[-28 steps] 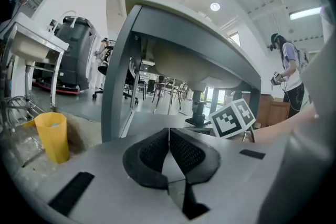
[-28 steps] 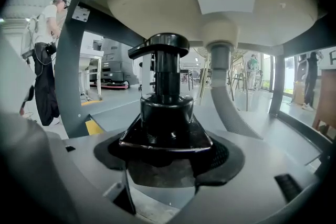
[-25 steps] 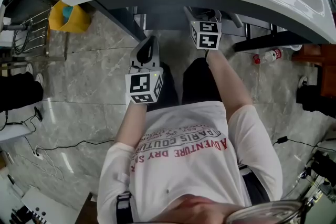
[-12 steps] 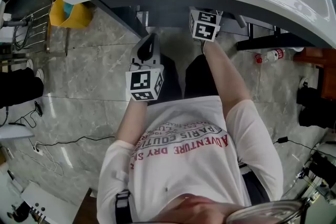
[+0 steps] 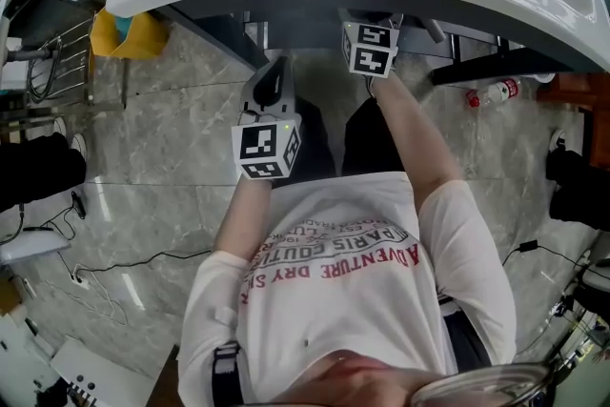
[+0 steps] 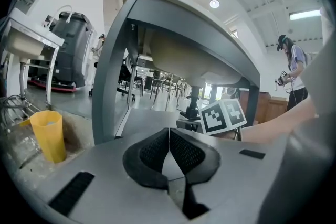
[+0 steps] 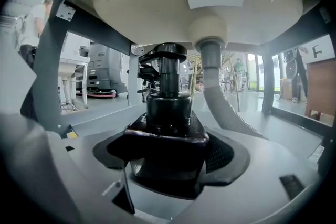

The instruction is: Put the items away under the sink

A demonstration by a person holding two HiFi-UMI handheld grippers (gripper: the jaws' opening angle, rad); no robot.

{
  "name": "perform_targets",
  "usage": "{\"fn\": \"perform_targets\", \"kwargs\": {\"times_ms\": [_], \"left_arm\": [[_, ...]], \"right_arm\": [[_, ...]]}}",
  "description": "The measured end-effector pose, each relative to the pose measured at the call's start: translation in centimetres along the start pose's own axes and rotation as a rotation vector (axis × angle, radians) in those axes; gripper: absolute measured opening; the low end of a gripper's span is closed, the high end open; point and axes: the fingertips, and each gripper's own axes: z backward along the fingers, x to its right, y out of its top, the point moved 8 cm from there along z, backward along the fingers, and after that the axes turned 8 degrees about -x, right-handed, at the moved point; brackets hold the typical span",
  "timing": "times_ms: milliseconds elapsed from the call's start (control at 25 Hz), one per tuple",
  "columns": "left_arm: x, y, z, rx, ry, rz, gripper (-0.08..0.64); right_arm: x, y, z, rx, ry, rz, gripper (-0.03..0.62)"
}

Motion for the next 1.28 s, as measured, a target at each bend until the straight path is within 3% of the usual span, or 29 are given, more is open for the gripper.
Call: {"fn": "perform_targets", "kwargs": {"times_ms": [320, 400, 560, 600, 640, 680, 800, 960, 1080, 1280], "left_arm": [[1.2, 0.1, -0.5, -0.003, -0.027, 0.026, 0.028], [1.4, 0.4, -0.5, 0.007, -0.033, 0.041, 0.028], [2.0, 0.9, -1.0, 0.015, -0.027, 0.0, 0.027], [2.3, 0.9, -1.2, 0.014, -0.028, -0.005, 0.028], [2.5, 0.9, -1.4, 0.014, -0.028, -0.004, 0.027], [2.7, 0.9, -1.5, 0.012, -0.028, -0.001, 0.028], [3.7, 1.4, -1.3, -0.022, -0.038, 0.027, 0.028], [5.2, 4.7, 0.6, -0.092, -0.092, 0.103, 0.027], [6.6, 8.0, 2.5, -0.134, -0.086, 0.078, 0.027], [9.6, 14.2, 7.2, -0.174, -0.084, 0.107, 0.028]], "right_arm": [[0.0, -0.9, 3.7, 0.009, 0.02, 0.04, 0.373], [-0.1, -1.5, 5.1, 0.012, 0.017, 0.01, 0.373], [-0.5, -2.4, 7.6, 0.02, 0.068, -0.065, 0.368], [-0.6, -2.4, 8.1, 0.026, 0.068, -0.066, 0.321], [-0.7, -2.3, 8.6, 0.036, 0.058, -0.061, 0.187], [-0.7, -2.1, 9.2, 0.044, 0.048, -0.056, 0.105], [-0.9, -1.2, 11.2, 0.03, 0.056, -0.057, 0.041], [-1.5, 1.1, 14.7, -0.047, 0.151, -0.023, 0.026], [-1.3, 4.2, 18.0, -0.074, 0.195, -0.016, 0.025], [-1.0, 11.1, 23.9, -0.083, 0.239, -0.024, 0.025]]}}
